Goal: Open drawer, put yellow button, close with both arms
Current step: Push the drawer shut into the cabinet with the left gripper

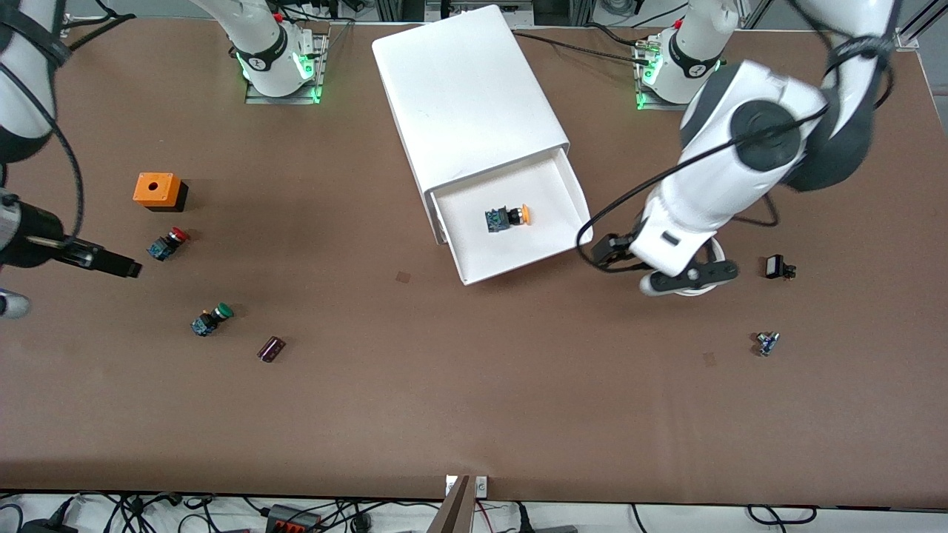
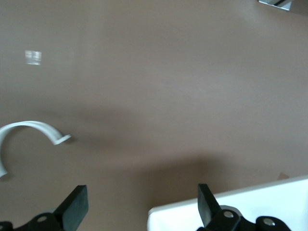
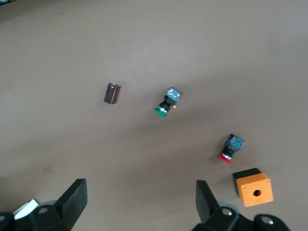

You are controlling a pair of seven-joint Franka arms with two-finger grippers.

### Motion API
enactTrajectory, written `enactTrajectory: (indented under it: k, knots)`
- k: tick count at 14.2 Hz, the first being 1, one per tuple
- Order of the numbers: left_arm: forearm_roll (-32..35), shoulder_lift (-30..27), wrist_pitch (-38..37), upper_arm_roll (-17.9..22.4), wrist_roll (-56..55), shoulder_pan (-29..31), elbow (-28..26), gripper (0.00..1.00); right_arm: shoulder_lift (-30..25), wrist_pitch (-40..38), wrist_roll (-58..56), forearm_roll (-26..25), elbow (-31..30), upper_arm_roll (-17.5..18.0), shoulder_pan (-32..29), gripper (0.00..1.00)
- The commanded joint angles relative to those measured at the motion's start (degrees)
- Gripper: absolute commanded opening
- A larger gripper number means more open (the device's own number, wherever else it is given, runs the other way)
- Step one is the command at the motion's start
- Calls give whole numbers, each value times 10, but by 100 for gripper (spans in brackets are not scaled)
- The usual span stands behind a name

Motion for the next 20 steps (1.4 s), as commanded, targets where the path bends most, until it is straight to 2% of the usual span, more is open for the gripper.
enactTrajectory:
  k: [1,4,7,8,15,18,20]
  knots:
    - [14,54,70,0,-10,-20,16,100,-20,-8,-72,-4,-5,19,-50,100]
    - [68,100,98,-2,-28,-41,33,100,-39,-8,-93,-21,-8,35,-77,100]
    - [71,108,127,-2,-96,-65,31,100,-58,-4,-90,-66,-16,139,-145,100]
    - [70,108,128,-3,-122,-67,26,100,-58,-3,-86,-69,-22,147,-153,100]
    - [65,106,118,-8,-202,-106,-3,100,-115,17,-86,-72,-105,147,-149,100]
    - [62,104,80,-28,-222,-107,-2,100,-117,25,-92,-72,-111,146,-148,100]
    - [52,97,29,-43,-232,-107,-2,100,-120,27,-92,-77,-116,144,-142,100]
